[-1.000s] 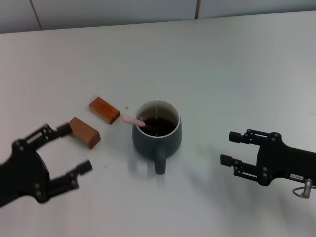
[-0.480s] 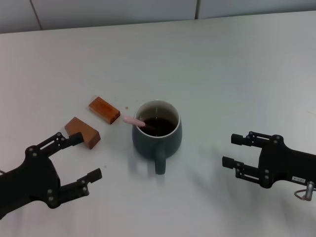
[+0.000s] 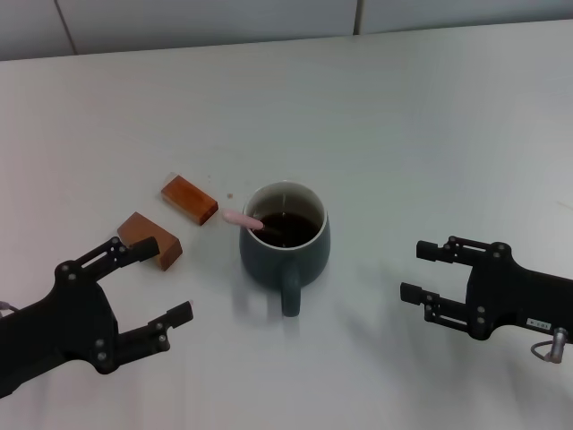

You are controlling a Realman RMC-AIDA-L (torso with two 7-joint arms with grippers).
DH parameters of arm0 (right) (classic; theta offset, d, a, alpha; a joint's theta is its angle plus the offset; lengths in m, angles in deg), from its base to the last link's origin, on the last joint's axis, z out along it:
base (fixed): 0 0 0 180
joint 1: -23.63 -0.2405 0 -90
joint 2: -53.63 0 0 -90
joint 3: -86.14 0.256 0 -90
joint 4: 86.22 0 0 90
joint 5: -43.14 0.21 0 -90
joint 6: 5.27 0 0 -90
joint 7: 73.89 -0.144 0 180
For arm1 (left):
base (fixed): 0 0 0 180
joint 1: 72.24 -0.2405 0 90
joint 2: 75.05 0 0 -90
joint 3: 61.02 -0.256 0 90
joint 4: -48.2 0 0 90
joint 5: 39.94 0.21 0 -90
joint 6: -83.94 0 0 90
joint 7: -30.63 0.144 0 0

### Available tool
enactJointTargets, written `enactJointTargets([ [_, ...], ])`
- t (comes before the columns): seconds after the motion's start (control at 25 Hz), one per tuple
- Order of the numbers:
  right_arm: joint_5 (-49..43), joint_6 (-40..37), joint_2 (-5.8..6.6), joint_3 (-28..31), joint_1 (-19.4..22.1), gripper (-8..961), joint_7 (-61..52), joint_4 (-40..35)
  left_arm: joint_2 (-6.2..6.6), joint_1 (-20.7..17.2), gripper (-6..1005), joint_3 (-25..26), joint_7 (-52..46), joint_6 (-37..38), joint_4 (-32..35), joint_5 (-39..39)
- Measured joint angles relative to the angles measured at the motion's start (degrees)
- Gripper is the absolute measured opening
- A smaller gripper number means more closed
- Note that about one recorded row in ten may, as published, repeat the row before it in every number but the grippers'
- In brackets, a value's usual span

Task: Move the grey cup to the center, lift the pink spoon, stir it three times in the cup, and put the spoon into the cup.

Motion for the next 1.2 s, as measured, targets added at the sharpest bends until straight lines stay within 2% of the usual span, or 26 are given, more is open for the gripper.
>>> enactJointTargets([
  [1.2,0.6,-0.1,0.00,-0.3,0.3,621,0.1,0.0,-0.20,0.0,834,-0.4,0.9,-1.8,-1.7,0.6],
])
